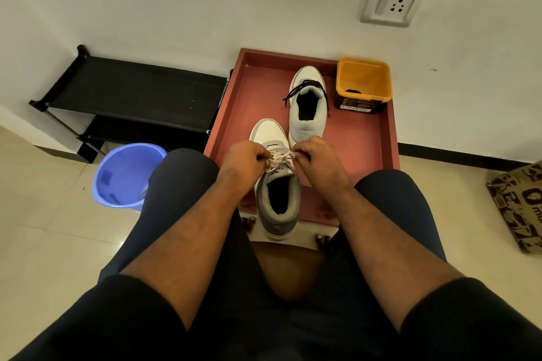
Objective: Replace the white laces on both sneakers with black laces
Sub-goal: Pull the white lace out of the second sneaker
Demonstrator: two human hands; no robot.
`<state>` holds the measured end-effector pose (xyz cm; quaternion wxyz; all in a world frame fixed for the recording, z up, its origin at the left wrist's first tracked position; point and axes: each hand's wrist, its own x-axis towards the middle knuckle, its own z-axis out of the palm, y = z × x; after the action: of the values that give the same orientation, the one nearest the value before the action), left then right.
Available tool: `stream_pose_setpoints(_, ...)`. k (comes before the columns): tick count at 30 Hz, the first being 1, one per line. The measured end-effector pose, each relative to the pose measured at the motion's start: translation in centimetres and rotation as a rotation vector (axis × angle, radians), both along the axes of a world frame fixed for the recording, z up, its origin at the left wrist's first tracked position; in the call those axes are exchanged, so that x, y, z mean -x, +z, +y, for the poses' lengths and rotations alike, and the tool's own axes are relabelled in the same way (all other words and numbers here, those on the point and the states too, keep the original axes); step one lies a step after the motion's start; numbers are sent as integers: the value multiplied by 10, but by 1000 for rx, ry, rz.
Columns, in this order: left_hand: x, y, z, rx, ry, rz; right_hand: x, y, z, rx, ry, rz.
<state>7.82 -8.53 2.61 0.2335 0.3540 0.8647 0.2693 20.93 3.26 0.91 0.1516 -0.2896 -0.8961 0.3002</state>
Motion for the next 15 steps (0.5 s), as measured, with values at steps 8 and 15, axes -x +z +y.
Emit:
stream_pose_setpoints(8,4,13,-7,-281,243,32,-3,5,-2,-17,-49,23)
stream_pose_setpoints(15,11,8,-2,-277,168,45,6,3,0,18,-73,28)
